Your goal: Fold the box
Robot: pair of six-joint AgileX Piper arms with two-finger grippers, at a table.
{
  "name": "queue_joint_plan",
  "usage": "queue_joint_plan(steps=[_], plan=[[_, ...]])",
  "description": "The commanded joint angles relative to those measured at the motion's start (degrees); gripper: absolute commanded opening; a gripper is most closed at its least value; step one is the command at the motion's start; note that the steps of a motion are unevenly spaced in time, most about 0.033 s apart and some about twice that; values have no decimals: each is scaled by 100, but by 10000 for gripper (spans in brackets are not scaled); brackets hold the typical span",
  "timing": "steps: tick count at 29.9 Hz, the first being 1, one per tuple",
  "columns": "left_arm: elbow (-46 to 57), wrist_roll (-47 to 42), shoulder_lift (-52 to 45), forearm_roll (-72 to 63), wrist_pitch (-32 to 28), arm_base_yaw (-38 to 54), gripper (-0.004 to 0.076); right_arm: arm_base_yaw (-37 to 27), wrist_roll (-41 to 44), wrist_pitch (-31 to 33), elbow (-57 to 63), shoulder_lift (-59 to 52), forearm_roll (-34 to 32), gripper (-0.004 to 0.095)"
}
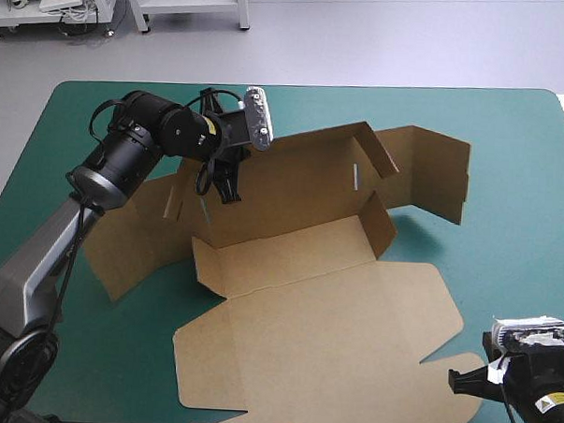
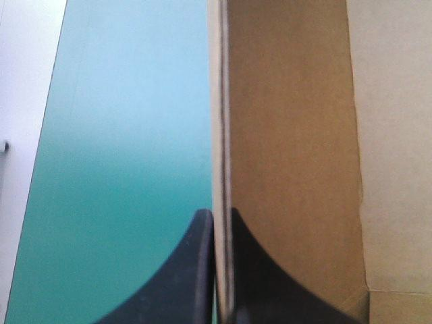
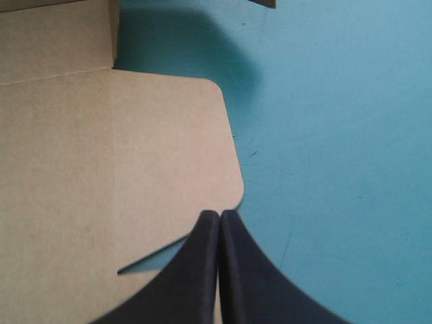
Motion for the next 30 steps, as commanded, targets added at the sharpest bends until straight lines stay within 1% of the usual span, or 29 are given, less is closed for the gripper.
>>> queue_joint_plan(steps=[1, 4, 9, 11, 13, 14, 17, 20, 23, 26, 30], plan=[[-175, 457, -343, -695, -224, -78, -9, -7, 15, -307, -138, 58, 99, -17], [-13, 593, -343, -1011, -251, -78, -9, -7, 120, -307, -138, 58, 99, -17], [434, 583, -347, -834, -320, -403, -9, -7, 169, -316, -138, 58, 99, -17], [673, 554, -387, -628, -563, -631, -9, -7, 169, -316, -138, 87, 99, -17], [896, 432, -439, -204, -934, -946, -9, -7, 182, -305, -138, 133, 99, -17], [966, 241, -465, 17, -1119, -1086, -9, -7, 182, -305, -138, 157, 99, -17], [1299, -611, -545, 1043, -1807, -1612, -9, -7, 182, -297, -149, 228, 99, -17], [1664, -1360, -588, 2136, -2185, -2106, -9, -7, 182, -297, -149, 288, 110, -17], [1996, -2330, -588, 3256, -2308, -2544, -9, -7, 182, -231, -238, 381, 118, -17], [2302, -3620, -593, 4437, -2336, -2915, -9, -7, 367, -108, -473, 527, 123, -17], [2623, -5422, -593, 5913, -2308, -3371, -9, -7, 635, -118, -1035, 760, 123, -17]])
